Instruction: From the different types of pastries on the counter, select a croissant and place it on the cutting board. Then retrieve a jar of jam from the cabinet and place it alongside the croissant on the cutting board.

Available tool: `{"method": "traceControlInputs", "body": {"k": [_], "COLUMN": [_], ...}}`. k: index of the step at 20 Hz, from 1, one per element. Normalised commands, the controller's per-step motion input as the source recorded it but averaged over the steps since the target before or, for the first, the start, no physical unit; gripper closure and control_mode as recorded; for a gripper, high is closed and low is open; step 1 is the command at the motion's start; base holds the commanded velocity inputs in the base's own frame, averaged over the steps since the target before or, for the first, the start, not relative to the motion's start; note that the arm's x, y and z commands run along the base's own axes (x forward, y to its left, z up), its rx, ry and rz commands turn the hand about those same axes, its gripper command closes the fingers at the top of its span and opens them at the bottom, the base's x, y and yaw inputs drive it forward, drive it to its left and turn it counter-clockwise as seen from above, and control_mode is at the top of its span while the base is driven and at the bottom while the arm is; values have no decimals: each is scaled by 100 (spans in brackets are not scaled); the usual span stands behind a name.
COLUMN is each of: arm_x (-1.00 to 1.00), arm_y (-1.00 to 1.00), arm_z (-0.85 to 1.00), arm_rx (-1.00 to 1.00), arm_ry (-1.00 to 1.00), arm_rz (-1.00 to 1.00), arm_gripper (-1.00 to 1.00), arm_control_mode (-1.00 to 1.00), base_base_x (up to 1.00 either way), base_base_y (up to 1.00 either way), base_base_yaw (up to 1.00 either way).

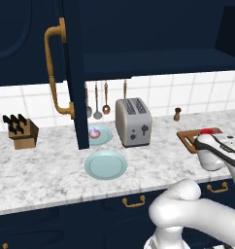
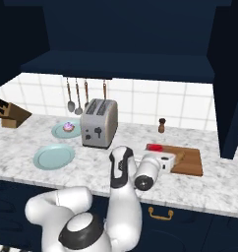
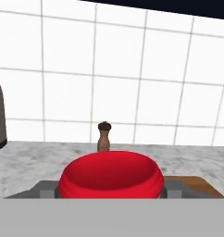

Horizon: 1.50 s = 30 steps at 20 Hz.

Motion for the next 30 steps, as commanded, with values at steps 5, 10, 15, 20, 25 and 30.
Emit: {"method": "traceControlInputs", "body": {"k": [5,10,15,20,25,30], "arm_x": [68,49,32,20,21,3], "arm_y": [-13,-12,-30,-43,-41,-5], "arm_z": [-39,-36,-48,-50,-41,-45], "arm_rx": [0,0,0,0,3,0], "arm_ry": [2,0,0,0,0,0], "arm_rz": [-6,-5,-3,0,0,0], "arm_gripper": [100,100,100,100,100,-100], "arm_control_mode": [-100,-100,-100,-100,-100,-100], "base_base_x": [0,0,0,0,0,0], "base_base_y": [0,0,0,0,0,0], "base_base_yaw": [0,0,0,0,0,0]}}
